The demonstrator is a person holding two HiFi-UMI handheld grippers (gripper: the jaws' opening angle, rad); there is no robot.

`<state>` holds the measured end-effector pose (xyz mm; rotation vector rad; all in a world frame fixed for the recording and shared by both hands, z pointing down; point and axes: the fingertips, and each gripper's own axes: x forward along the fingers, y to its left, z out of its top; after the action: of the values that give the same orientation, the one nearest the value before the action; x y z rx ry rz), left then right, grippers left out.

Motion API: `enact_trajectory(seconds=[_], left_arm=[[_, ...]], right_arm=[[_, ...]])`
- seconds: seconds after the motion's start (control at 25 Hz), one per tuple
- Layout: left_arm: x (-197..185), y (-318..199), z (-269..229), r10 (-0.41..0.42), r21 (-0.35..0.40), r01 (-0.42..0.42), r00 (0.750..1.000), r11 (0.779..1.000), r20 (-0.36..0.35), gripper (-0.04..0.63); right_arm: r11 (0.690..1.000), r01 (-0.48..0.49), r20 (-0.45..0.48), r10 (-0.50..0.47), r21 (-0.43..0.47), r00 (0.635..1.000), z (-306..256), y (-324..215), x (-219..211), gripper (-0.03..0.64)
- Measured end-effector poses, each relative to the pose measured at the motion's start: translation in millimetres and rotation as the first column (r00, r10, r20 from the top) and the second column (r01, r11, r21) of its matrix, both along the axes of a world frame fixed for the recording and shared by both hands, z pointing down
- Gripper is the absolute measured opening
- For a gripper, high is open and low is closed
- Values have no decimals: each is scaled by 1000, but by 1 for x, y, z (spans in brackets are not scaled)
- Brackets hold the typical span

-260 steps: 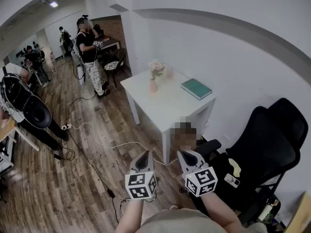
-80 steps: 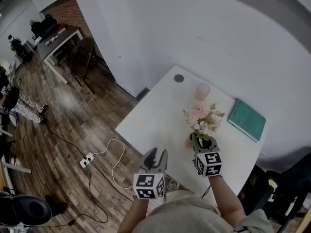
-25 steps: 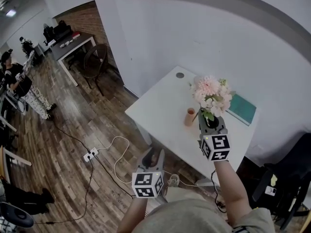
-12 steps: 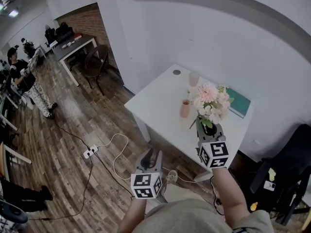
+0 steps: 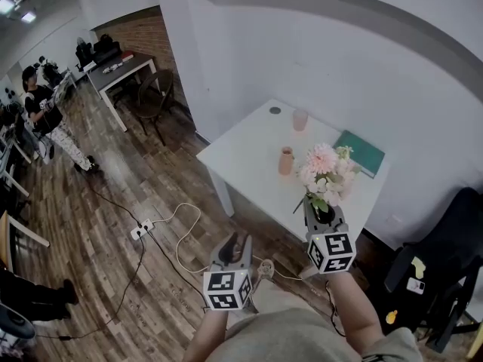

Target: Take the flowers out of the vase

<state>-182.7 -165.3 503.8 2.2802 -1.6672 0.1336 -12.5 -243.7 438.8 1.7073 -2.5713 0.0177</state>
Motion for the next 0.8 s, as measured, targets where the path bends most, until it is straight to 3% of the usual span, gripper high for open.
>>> enact_trajectory(seconds=[0.8], left_arm=[[1, 72, -6, -7, 15, 8, 1000, 1000, -9, 115]], right_arm=[[1000, 13, 18, -12, -28, 1000, 11, 94, 0, 51]])
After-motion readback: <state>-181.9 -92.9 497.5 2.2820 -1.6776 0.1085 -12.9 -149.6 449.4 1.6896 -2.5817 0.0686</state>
